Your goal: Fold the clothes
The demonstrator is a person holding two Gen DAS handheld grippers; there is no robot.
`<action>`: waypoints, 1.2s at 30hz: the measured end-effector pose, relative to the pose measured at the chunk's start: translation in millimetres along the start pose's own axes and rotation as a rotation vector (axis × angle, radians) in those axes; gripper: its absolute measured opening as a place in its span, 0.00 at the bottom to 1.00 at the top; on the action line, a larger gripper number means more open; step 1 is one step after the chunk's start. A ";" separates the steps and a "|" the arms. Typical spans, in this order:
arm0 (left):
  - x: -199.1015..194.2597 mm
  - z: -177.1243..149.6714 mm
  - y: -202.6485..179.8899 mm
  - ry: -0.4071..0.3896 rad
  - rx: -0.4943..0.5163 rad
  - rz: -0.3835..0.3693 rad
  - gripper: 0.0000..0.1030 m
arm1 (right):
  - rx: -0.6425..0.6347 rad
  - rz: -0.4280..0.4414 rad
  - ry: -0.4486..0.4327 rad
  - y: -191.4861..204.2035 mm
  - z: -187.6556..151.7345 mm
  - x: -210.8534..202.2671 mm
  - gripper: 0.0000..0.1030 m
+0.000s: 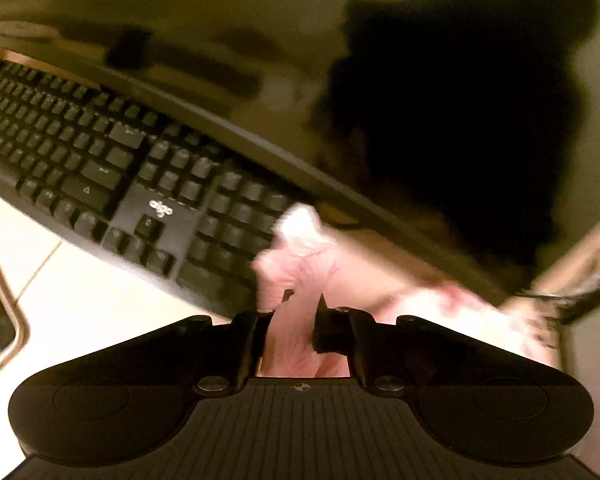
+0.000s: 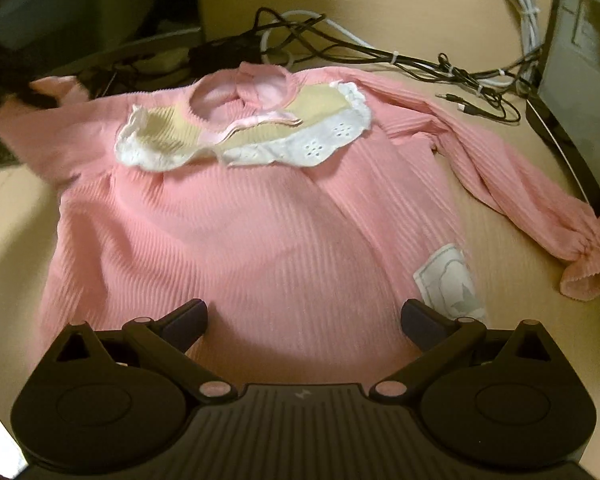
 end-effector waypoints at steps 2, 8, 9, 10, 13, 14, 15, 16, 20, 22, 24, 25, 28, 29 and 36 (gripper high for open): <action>-35.5 -2.3 -3.7 -0.016 -0.036 -0.087 0.08 | 0.020 0.011 -0.012 -5.0 0.9 0.1 1.00; -114.8 32.1 35.3 -0.267 -0.155 -0.025 0.33 | -0.003 0.002 -0.024 -4.1 5.8 7.6 1.00; -122.5 38.4 45.5 -0.303 -0.179 0.006 0.49 | -0.003 0.003 -0.022 -4.0 7.7 8.6 1.00; -129.6 41.9 54.3 -0.325 -0.199 0.023 0.56 | 0.003 0.007 -0.019 -4.8 9.8 9.1 1.00; -145.0 44.6 69.3 -0.361 -0.212 0.052 0.64 | 0.029 0.019 -0.059 -11.2 20.5 -0.5 1.00; -144.4 41.8 66.5 -0.347 -0.186 0.048 0.68 | 0.034 0.019 -0.094 -14.4 26.3 -8.6 1.00; -143.8 39.0 63.7 -0.332 -0.159 0.043 0.70 | 0.039 0.018 -0.130 -17.7 32.1 -16.7 1.00; -141.3 32.6 57.1 -0.300 -0.128 0.024 0.71 | 0.043 0.014 -0.170 -21.8 38.6 -25.3 1.00; -92.8 -21.2 7.2 -0.041 0.014 -0.134 0.73 | 0.031 -0.027 -0.270 -41.3 62.5 -36.8 1.00; -58.5 -60.1 -23.7 0.114 0.079 -0.217 0.73 | 0.009 -0.048 -0.259 -47.7 74.6 -27.8 1.00; -28.2 -100.3 -52.0 0.242 0.128 -0.294 0.73 | 0.005 -0.010 -0.229 -50.8 87.0 -13.6 1.00; -10.8 -118.6 -61.9 0.298 0.141 -0.326 0.73 | 0.024 0.028 -0.209 -51.3 94.0 -3.6 1.00; 31.5 -150.3 -85.6 0.404 0.131 -0.387 0.73 | 0.138 0.177 -0.142 -50.2 117.7 32.4 1.00; 42.6 -153.8 -90.0 0.420 0.120 -0.394 0.73 | 0.176 0.227 -0.120 -49.8 125.8 44.0 1.00; 73.9 -152.8 -88.1 0.415 0.109 -0.269 0.73 | 0.202 0.134 -0.071 -73.6 161.0 117.2 0.96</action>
Point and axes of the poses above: each gripper's, at about its wrist camera, not at the fingertips, and x roughly the way its jaws point, y to its left, z to its top, the point moved 6 cm from there along x, roughly the way its jaws point
